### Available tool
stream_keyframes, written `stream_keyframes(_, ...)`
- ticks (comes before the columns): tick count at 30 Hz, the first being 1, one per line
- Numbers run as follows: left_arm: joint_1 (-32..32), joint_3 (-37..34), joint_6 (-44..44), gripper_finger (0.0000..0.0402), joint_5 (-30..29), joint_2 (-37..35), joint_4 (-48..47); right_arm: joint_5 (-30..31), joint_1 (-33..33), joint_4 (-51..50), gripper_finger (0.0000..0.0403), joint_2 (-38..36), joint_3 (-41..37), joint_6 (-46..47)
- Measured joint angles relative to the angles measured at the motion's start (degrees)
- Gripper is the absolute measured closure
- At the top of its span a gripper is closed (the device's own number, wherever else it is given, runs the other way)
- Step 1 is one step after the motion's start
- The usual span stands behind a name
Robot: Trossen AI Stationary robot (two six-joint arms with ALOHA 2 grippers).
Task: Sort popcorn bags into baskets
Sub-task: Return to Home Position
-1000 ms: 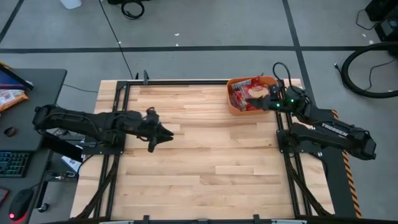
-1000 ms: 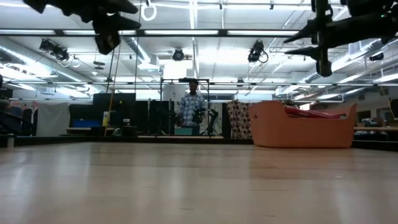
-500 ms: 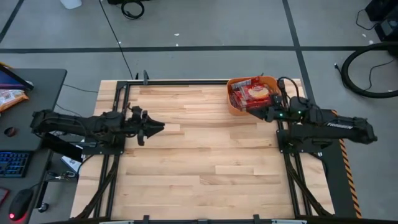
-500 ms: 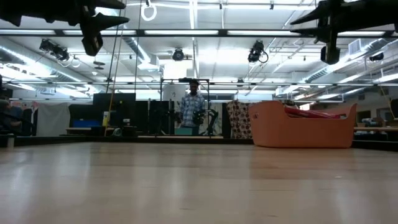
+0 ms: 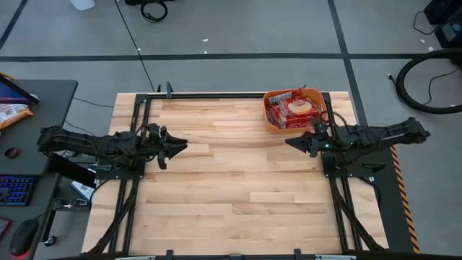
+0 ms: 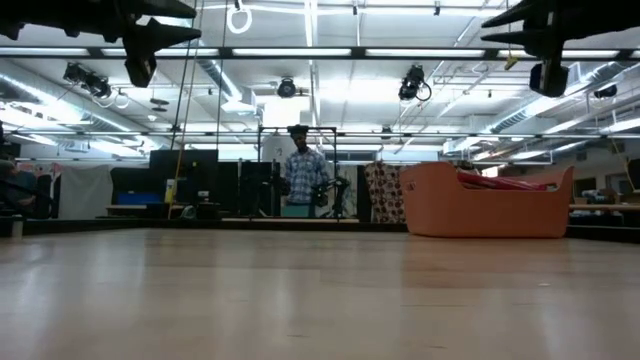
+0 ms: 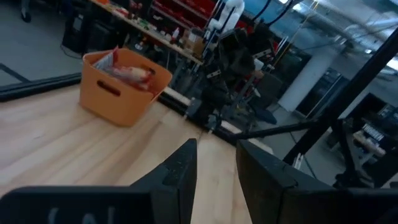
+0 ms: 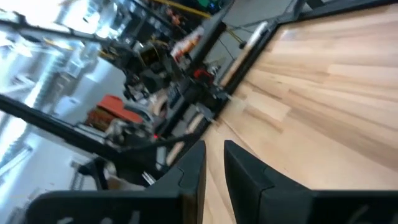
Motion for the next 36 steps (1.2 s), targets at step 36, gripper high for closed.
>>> stream_keyframes(36,-0.28,-16.55,-11.26,0.0393,0.29,-26.01,-7.39,0.58,4.42,0.4,0.038,-22.26,-8.91,-17.74)
